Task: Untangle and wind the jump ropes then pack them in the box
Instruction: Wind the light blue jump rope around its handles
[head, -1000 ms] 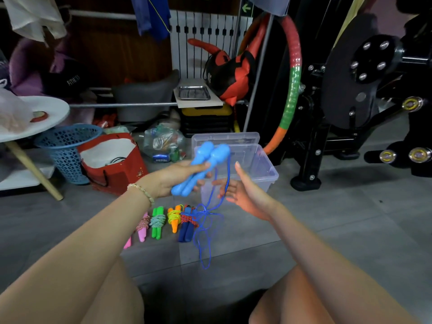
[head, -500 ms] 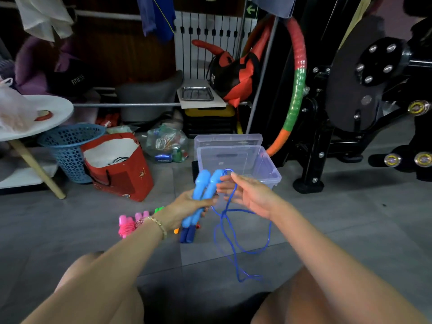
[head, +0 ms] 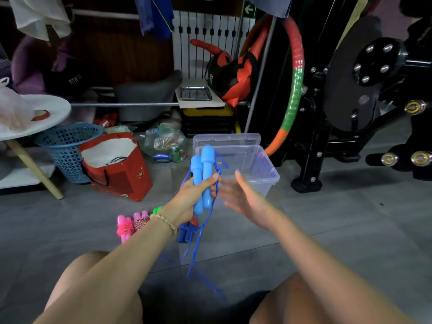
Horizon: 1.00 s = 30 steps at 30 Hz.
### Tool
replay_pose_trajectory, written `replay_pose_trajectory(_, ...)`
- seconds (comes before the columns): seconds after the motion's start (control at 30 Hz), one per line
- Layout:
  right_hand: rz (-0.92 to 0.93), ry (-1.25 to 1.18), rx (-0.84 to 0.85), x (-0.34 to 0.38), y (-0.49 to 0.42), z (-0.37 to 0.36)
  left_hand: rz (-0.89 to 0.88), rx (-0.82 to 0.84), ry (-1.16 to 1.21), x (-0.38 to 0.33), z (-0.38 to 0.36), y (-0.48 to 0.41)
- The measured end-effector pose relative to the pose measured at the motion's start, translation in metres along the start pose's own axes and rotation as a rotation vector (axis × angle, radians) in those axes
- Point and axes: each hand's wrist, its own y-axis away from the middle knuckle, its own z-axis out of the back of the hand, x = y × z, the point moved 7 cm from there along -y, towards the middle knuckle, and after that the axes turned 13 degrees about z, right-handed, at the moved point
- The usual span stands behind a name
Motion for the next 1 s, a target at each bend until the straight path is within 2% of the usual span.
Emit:
replay_pose_trajectory(0.07,-0.107,-0.01,0.18,-0.023,0.013,-0.018,0.004,-0.007,0.055,-0.011,0.001,-0.003)
replay_pose_trajectory(0.13,-0.145,-0.031,0.235,-0.03,0.023,-0.03,-0.038,-0.055,0.047,-0.024,0.005,-0.005)
replay_pose_trajectory(0.3,-0.152,0.388,0.326,-0.035,0.032,-0.022,-0.178,-0.203,0.144,-0.06,0.039,-0.006)
replay_pose_trajectory(0.43,0.024,0.478,0.206,-0.02,0.016,-0.003,-0.19,-0.316,0.052,-0.05,0.064,-0.005)
replay_pose_trajectory(0.6,0.16,0.081,-0.122,0.011,0.0,0.007,-0.023,-0.262,-0.158,0.009,0.054,0.002)
replay_pose_trajectory(0.73,0.177,-0.106,-0.215,0.023,-0.008,0.012,0.062,-0.12,-0.236,0.041,0.039,0.003)
replay_pose_trajectory(0.87,0.173,-0.224,-0.237,0.029,-0.015,0.005,0.01,-0.089,-0.299,0.04,0.017,0.005)
replay_pose_trajectory(1.0,0.174,-0.258,-0.393,0.024,-0.016,0.022,-0.086,-0.121,-0.217,0.02,0.016,0.007)
